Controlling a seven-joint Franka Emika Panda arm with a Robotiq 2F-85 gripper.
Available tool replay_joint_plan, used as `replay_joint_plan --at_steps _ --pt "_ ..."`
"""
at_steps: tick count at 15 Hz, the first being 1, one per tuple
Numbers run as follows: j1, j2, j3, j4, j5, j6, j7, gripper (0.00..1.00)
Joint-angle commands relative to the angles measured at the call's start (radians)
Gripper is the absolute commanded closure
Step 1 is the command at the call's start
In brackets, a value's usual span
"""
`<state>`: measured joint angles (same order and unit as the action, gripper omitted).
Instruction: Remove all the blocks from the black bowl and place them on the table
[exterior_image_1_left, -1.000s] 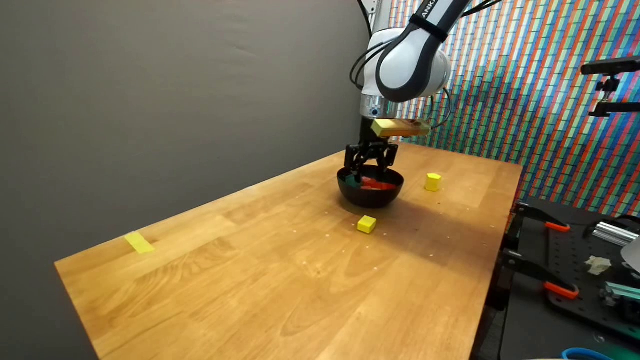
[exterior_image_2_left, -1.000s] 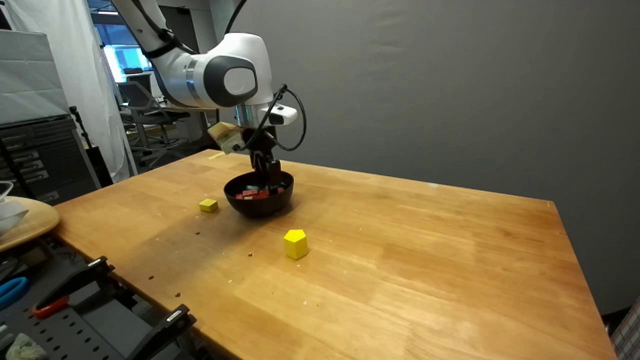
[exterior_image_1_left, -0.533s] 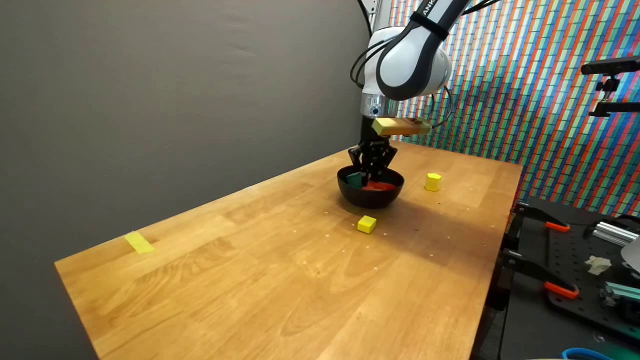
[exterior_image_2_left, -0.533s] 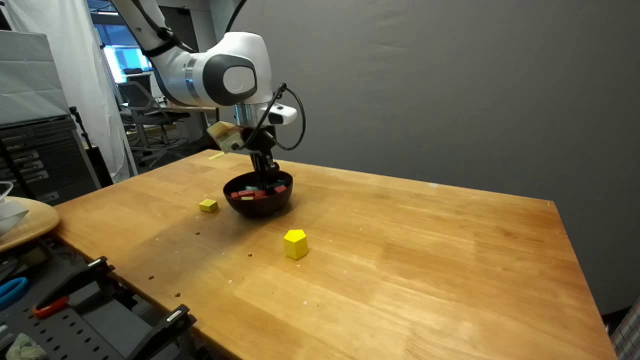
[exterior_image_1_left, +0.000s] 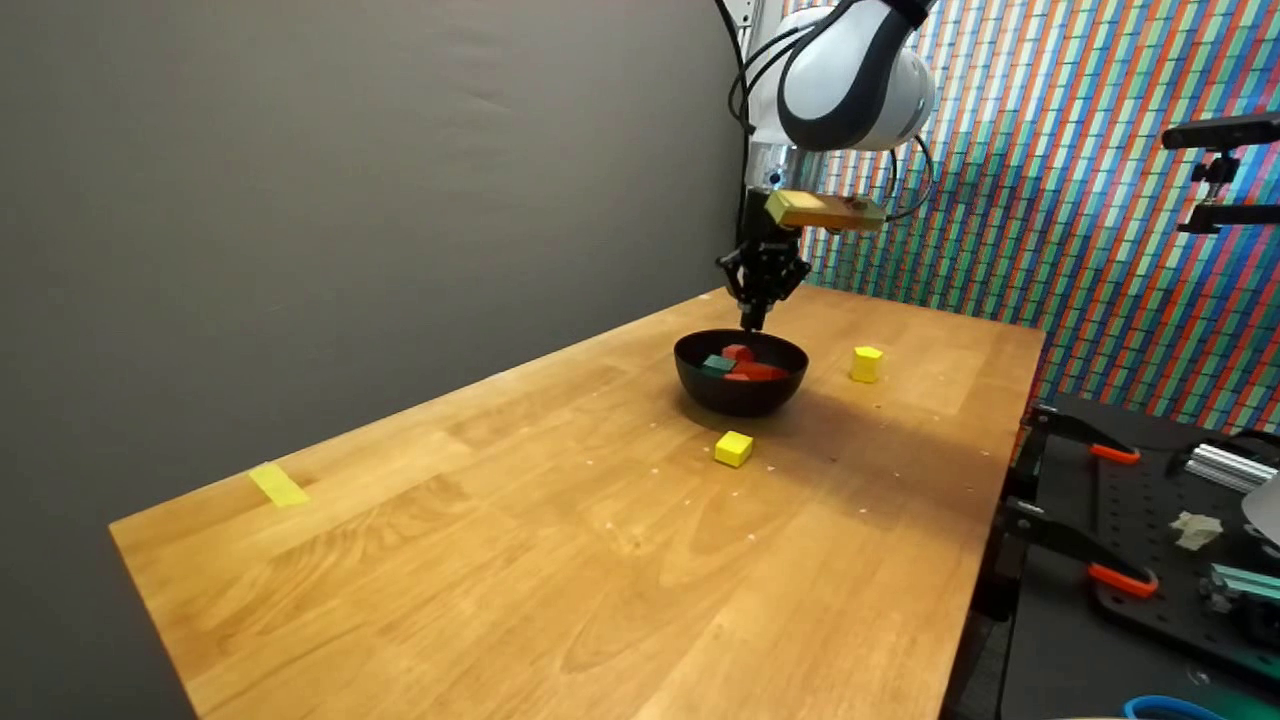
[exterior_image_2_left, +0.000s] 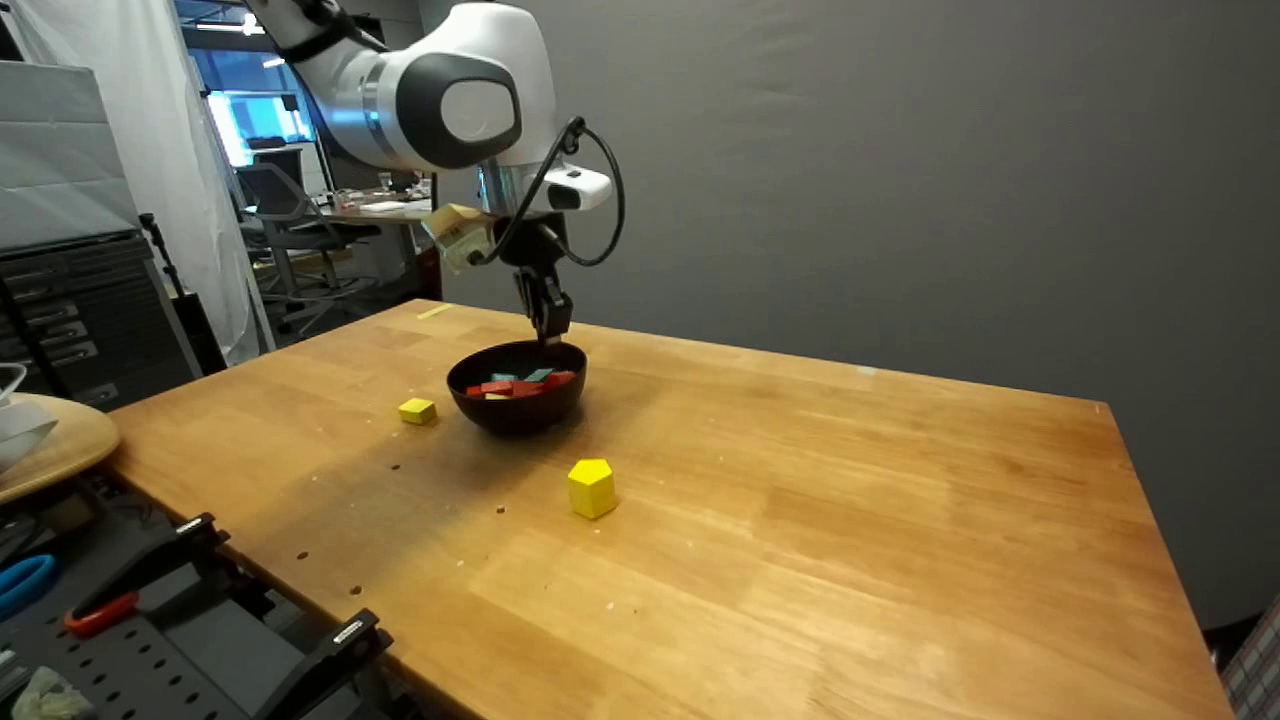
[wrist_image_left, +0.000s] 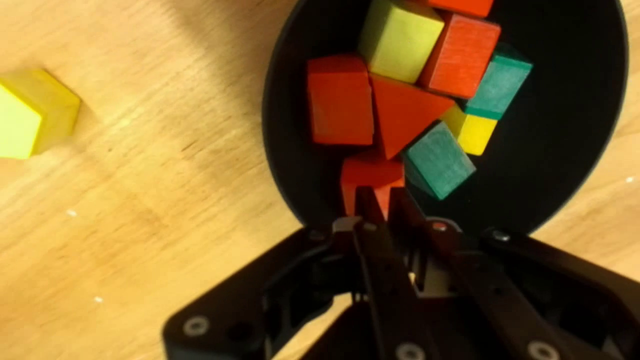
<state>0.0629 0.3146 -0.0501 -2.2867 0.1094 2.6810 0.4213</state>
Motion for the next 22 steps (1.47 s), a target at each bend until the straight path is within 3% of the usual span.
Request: replay_joint_plan --at_steps 1,3,5,7,14,17,18,20,22 --pt "-0.060 -0.156 0.009 -0.068 0.070 -0.048 -0.089 0.86" --pt "-0.083 -0.183 0.011 -0.066 0.109 -0.070 -0.119 0.86" --pt "-0.094 -0.191 0.020 -0.059 0.164 -0.096 -0.153 0.61" --pt "-0.095 -0.179 0.031 -0.045 0.219 -0.136 -0.186 0.53" --pt "-0.074 -0.058 0.051 -0.003 0.246 -0.156 -0.154 0.01" --pt "-0.071 0.005 0.052 0.032 0.242 -0.146 -0.136 0.08" --pt "-0.073 0.022 0.053 0.043 0.248 -0.144 -0.135 0.13" --pt "-0.077 0.048 0.057 0.067 0.265 -0.133 -0.126 0.33" --pt "-0.075 0.064 0.055 0.084 0.275 -0.110 -0.106 0.39"
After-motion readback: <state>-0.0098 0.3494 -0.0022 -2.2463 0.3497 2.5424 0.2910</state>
